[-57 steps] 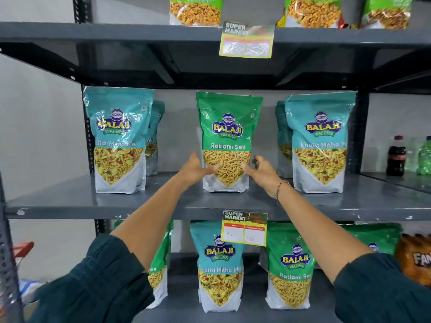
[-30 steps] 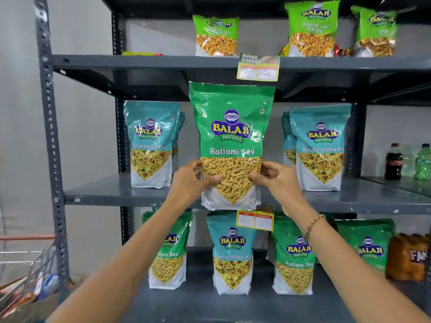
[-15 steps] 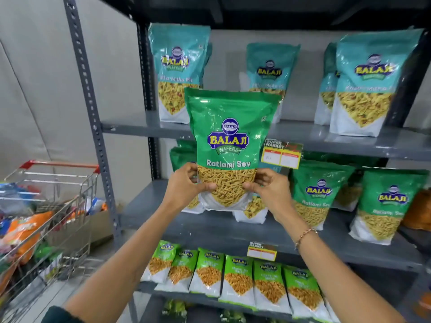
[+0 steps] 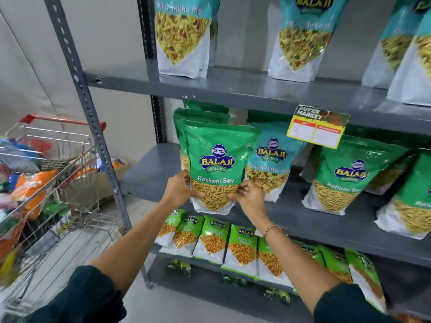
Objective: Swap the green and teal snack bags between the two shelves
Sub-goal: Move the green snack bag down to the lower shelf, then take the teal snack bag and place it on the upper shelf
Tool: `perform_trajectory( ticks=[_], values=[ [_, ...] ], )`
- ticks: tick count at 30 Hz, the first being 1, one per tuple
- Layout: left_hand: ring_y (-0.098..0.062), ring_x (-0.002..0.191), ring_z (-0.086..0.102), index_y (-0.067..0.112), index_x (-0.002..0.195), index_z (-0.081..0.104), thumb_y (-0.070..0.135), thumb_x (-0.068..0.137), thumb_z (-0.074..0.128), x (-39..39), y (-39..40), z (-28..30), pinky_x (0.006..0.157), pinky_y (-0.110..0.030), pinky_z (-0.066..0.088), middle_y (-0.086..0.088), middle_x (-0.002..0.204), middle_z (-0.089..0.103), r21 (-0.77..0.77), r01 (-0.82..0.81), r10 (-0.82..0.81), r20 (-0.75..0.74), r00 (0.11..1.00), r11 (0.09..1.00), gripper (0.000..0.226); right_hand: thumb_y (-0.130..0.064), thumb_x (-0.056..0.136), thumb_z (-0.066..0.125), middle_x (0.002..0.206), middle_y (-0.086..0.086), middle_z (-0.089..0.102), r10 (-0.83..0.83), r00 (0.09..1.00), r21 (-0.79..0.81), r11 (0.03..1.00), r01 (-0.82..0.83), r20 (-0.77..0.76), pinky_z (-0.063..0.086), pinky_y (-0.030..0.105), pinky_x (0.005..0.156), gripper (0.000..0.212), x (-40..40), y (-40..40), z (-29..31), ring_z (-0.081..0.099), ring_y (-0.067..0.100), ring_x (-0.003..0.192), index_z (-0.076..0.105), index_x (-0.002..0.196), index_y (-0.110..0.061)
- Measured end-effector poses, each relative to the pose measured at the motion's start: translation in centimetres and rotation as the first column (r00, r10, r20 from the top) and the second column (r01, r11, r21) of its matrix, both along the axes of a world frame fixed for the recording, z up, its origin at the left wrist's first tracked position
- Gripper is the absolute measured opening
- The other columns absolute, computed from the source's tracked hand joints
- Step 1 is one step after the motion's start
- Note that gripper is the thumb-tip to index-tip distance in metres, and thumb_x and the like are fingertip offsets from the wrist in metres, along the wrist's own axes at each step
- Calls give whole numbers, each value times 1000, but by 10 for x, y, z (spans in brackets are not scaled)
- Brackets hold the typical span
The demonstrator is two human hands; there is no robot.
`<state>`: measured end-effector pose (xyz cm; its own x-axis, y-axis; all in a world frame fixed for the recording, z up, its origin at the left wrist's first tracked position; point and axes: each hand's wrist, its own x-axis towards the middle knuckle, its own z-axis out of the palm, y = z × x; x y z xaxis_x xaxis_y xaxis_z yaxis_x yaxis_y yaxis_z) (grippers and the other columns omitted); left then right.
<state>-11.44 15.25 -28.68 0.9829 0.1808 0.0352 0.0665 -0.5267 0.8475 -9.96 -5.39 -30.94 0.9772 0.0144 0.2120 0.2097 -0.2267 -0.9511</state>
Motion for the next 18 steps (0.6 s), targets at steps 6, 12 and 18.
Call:
perform_trajectory(
  ticks=[6, 12, 18],
  values=[
    [-24, 99, 62, 5, 106, 58, 22, 50, 89, 43, 7, -14, 79, -29, 46, -11, 108, 69, 21, -31, 32, -41, 999, 999, 66, -2, 61, 80, 73, 12, 64, -24, 1000, -81, 996, 23, -16, 48, 9, 54, 38, 45, 9, -18, 59, 11, 66, 47, 70, -17],
    [-21, 99, 61, 5, 113, 56, 15, 55, 87, 64, 11, -25, 76, -29, 48, -11, 113, 67, -24, -45, 44, -52, 998, 999, 67, -3, 61, 80, 81, 11, 66, -14, 999, -87, 996, 11, -41, 50, 8, 60, 35, 69, 18, -27, 62, 15, 75, 52, 81, -5],
    [-29, 125, 45, 7, 129, 41, 27, 63, 83, 53, 7, -38, 102, -39, 38, -14, 134, 52, 75, -67, 69, -26, 997, 995, 81, -3, 66, 78, 97, 7, 64, 57, 996, -50, 997, -60, -66, 49, 4, 68, 35, 72, 14, -32, 61, 15, 90, 54, 92, -3]
  ],
)
